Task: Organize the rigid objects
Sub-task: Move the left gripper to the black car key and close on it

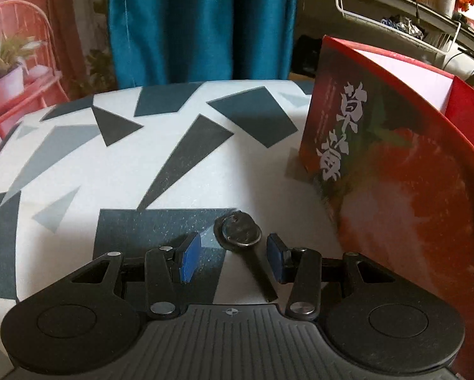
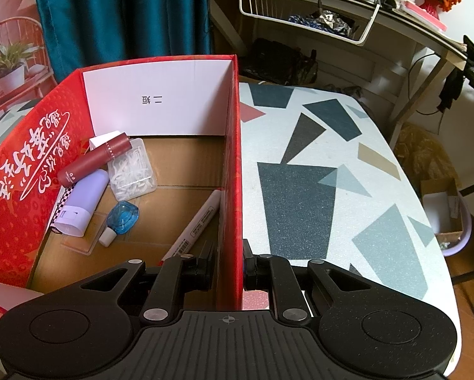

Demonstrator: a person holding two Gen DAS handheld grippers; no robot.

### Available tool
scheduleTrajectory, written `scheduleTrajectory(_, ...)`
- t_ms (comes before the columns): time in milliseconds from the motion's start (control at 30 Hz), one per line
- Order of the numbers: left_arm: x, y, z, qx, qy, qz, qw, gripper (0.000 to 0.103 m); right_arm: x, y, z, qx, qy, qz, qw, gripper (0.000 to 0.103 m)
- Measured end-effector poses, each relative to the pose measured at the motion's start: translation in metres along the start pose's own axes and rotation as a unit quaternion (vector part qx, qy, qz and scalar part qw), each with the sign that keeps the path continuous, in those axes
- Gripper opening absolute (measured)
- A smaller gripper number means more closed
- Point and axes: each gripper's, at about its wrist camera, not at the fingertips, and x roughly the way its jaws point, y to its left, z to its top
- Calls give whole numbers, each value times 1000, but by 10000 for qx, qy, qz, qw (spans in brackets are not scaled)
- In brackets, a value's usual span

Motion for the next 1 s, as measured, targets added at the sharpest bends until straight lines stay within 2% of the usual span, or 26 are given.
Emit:
scheduleTrajectory(200,0,-8,-4,-2,-162,140,9998,44,0,0,-1,-17,-27,-6,10000,14)
scheduleTrajectory(267,-1,-11,-6,50,-213,22,9998,27,0,0,-1,-19,-30,-9,10000,14)
scheduleTrajectory(300,-2,-12,-7,86,-221,-23,9997,24,0,0,-1,-17,-28,-6,10000,14)
scheduleTrajectory(333,-4,-15,-9,100,-218,-56,9997,14,0,0,-1,-16,-28,-7,10000,14)
scheduleTrajectory(367,-5,-15,-10,84,-203,-112,9997,10,0,0,-1,-16,-30,-11,10000,14)
scheduleTrajectory(800,-26,-9,-18,63,-333,-346,9988,9,-1,0,-1,-6,-44,-34,10000,13)
scheduleTrajectory(1000,-29,-6,-24,49,-186,-316,9993,9,-1,0,-1,-7,-46,-31,10000,13)
